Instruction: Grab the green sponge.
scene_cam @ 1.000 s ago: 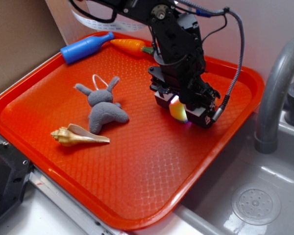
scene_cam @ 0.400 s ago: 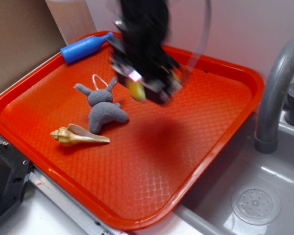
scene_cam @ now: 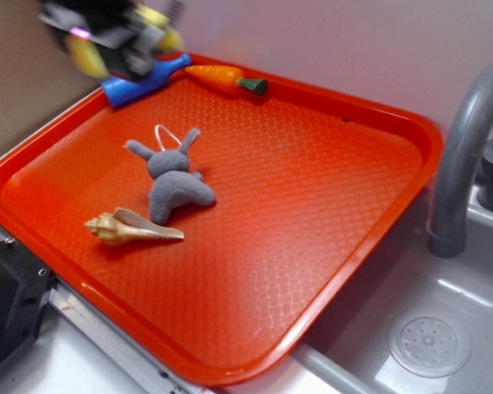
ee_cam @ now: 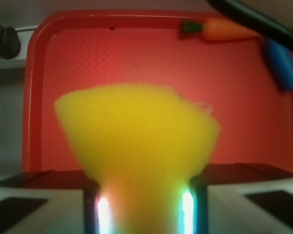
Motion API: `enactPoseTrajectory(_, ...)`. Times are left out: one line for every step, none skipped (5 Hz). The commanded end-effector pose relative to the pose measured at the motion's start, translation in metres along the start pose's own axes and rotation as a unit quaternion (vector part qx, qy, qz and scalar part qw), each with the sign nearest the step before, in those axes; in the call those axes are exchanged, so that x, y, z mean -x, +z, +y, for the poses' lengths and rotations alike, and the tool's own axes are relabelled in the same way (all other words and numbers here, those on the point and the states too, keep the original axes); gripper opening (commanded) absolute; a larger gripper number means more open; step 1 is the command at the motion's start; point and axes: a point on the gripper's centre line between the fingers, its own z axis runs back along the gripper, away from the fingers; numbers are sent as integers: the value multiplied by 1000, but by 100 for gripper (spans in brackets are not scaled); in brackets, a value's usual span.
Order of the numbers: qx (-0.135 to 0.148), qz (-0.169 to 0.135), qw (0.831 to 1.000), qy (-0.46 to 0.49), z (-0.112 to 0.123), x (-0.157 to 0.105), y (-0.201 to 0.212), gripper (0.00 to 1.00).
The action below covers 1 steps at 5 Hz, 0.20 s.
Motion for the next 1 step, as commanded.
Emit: enactPoseTrajectory(49,-26,997,52,27,23,39,0)
